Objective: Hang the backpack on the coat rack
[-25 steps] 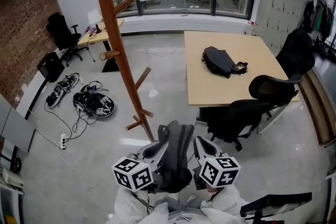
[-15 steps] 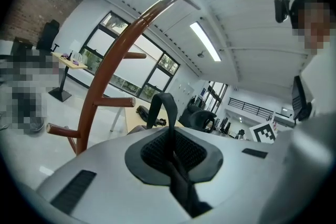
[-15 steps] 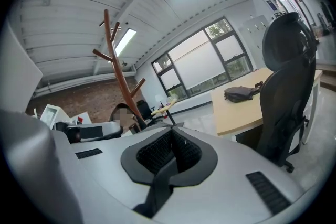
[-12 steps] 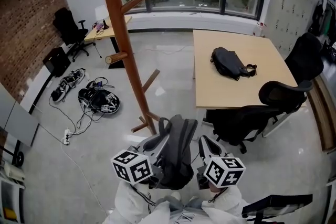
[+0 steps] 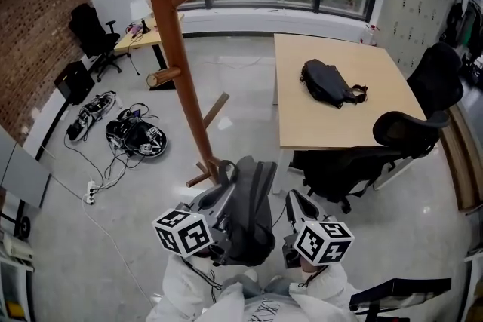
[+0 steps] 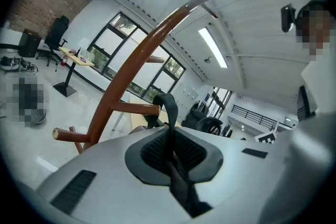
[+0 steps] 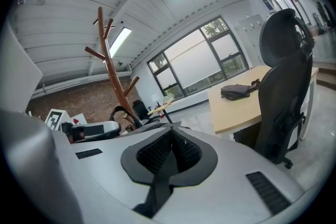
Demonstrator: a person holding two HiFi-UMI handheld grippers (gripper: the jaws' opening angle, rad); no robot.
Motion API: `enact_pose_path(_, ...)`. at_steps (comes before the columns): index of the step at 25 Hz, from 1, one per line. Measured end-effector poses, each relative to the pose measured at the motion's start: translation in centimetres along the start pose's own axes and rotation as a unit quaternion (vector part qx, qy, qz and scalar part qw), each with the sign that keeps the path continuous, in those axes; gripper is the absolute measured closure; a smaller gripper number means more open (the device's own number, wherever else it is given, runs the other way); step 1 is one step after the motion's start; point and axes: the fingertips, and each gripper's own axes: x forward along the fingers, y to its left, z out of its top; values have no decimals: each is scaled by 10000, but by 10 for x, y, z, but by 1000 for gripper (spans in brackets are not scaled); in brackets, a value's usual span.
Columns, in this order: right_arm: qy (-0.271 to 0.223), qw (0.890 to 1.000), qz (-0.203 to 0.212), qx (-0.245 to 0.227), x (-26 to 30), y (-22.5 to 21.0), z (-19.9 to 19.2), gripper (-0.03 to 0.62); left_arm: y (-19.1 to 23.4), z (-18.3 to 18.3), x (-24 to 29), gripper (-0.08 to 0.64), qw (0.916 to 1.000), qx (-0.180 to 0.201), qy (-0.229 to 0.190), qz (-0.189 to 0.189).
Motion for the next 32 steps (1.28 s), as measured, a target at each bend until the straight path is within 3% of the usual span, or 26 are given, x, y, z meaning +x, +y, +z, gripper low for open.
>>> enact_pose_path(17,225,9993,-299,2,10,5,-21,580,43,-5,-3,545,9992,-399,-8,84)
enact_pose_path(25,310,9980,-526,159,9,-4,-37,580,57,-8,-2,545,9995,-223,56,210)
enact_pose_path(32,379,9967,-673,241,7,-10,-48,580,71,-12,-1,545,9985,152,119,518)
